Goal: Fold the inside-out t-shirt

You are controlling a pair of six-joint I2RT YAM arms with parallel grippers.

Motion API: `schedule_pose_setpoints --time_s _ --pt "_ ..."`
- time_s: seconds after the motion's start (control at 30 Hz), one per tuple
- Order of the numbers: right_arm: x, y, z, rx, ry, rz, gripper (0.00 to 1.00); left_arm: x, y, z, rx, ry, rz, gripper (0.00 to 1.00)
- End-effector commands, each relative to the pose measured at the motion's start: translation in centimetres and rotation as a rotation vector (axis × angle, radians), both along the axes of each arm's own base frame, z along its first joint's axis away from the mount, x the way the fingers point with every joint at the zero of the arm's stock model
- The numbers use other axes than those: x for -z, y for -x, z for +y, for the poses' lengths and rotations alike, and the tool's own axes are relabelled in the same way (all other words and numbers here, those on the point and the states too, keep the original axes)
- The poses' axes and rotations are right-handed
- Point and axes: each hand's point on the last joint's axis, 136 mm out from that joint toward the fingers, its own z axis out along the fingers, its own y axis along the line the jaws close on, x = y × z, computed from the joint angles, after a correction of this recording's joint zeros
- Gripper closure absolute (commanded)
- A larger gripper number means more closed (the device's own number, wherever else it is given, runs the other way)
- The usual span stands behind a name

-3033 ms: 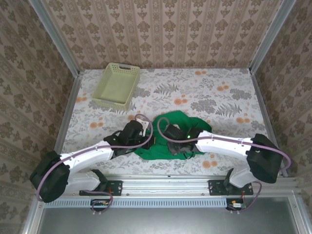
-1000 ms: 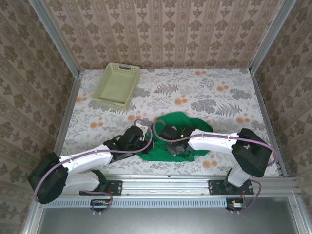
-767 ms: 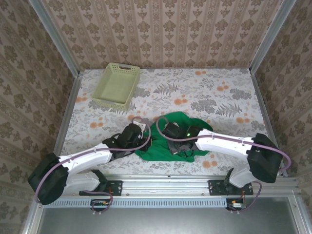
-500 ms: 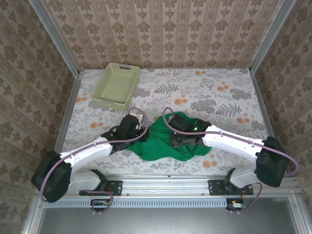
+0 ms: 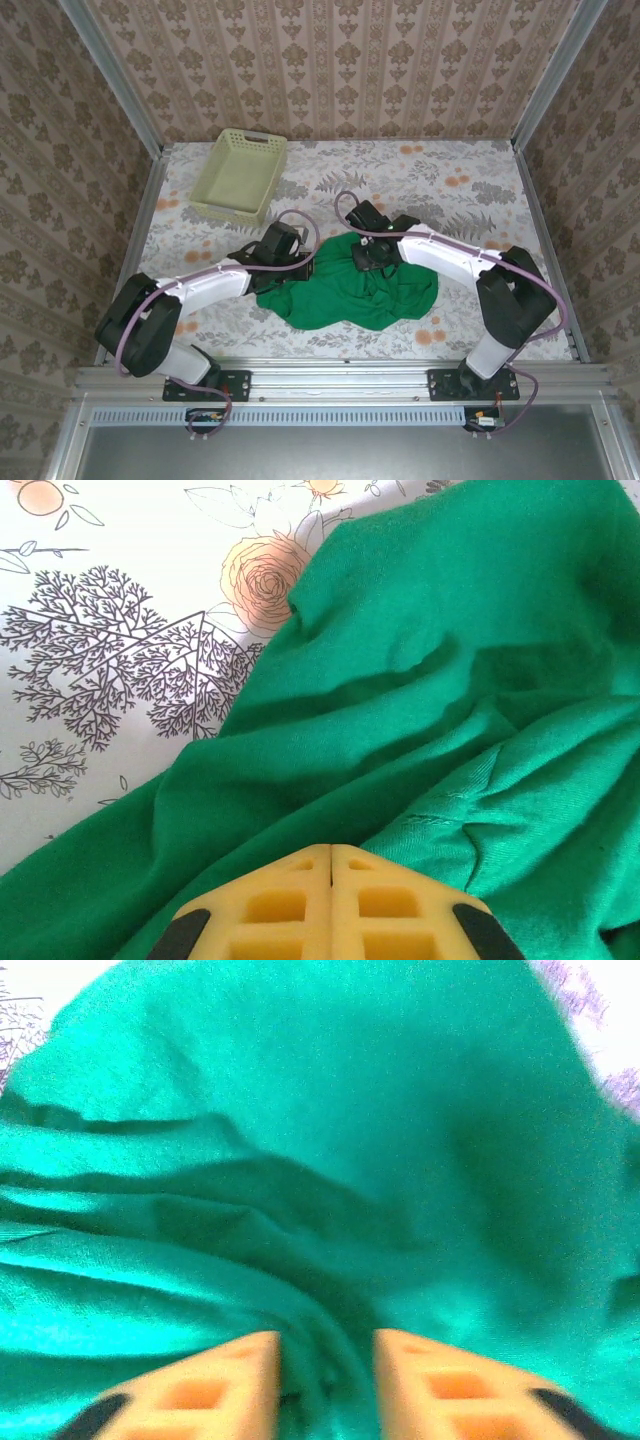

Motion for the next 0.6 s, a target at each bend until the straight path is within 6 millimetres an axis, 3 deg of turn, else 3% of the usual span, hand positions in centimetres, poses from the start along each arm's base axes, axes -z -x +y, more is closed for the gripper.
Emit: schedule_pose_setpoints --time_s 0.0,0.13,0.27,0.4,0.57 --pt "-3.2 0.3 -0.6 -0.054 0.077 -0.08 0.58 -0.4 -0.3 0.1 0.012 0.0 -0.009 1.0" --pt "-4.3 3.5 0.7 -0.088 0.03 -0.085 0.58 -0.4 -0.2 0.1 0.007 0.008 -0.011 1.0" --pt "-3.2 6.2 2.2 -0.067 -0.07 -0.021 0.6 -0.4 -0.2 0.1 0.006 0.012 -0.013 1.0" --pt "-1.0 6.5 1.9 -0.005 -0.085 0.015 0.63 -0.5 -0.3 0.0 0.008 0.018 -0.014 1.0" --pt "0.8 5.4 1.9 0.03 -0.082 0.039 0.62 -0.5 -0.2 -0.1 0.011 0.023 -0.009 1.0"
